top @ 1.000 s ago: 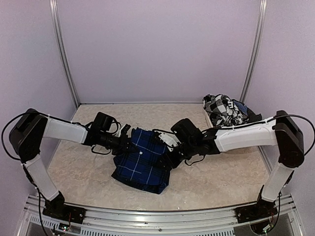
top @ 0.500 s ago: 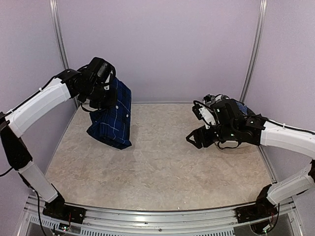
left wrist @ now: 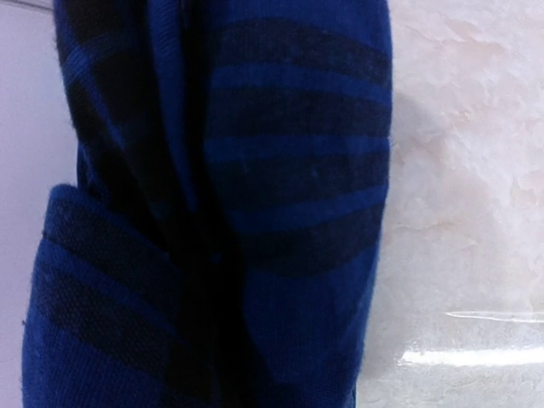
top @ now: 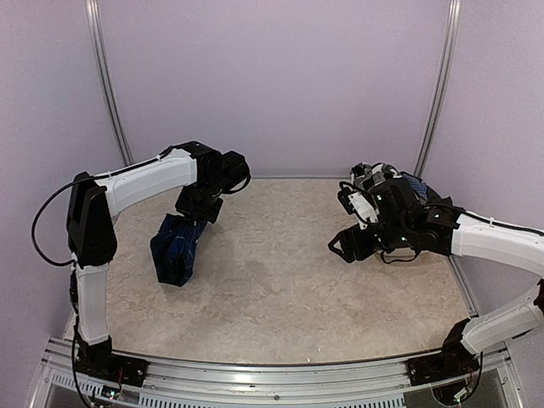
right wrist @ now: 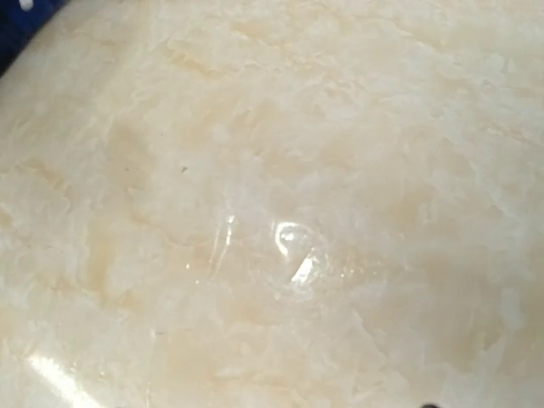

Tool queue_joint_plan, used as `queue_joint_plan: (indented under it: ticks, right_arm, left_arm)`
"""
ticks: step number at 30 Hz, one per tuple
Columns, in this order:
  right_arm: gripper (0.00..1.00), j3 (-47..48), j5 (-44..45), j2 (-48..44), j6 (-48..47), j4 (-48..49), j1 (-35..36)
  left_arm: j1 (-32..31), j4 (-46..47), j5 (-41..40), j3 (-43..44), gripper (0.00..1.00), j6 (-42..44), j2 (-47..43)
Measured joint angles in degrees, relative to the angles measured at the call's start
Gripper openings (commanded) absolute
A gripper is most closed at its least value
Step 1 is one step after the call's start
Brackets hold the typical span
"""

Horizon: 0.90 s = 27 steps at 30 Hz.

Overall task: Fold and stack the long sleeve shirts
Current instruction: Turn over the square-folded shirt at the center of the board.

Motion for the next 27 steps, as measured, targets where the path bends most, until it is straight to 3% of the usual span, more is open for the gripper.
queue_joint_plan:
  ticks: [5, 11, 19, 27]
  right_arm:
    - [0.7, -0.31, 0.0, 0.0, 0.09, 0.09, -0.22]
    - [0.7, -1.46, 0.0, 0.0, 0.26, 0.15, -0.35]
    - [0.7, -1.97, -0.02, 0.0, 0.22, 0.22, -0.72]
    - [0.7, -5.11, -1.49, -0.07, 1.11, 1.46, -1.97]
  left_arm:
    - [-4.57, 0.87, 3.48, 2.56, 0.14, -0.48, 7.08]
    - [-9.99, 4.07, 9.68, 5.18, 0.26, -0.85, 9.6]
    - [-16.59, 12.33, 18.93, 4.2, 0.58, -1.03, 11.26]
    - [-21.46, 22.38, 24.09, -0.85, 0.79, -0.63, 8.9]
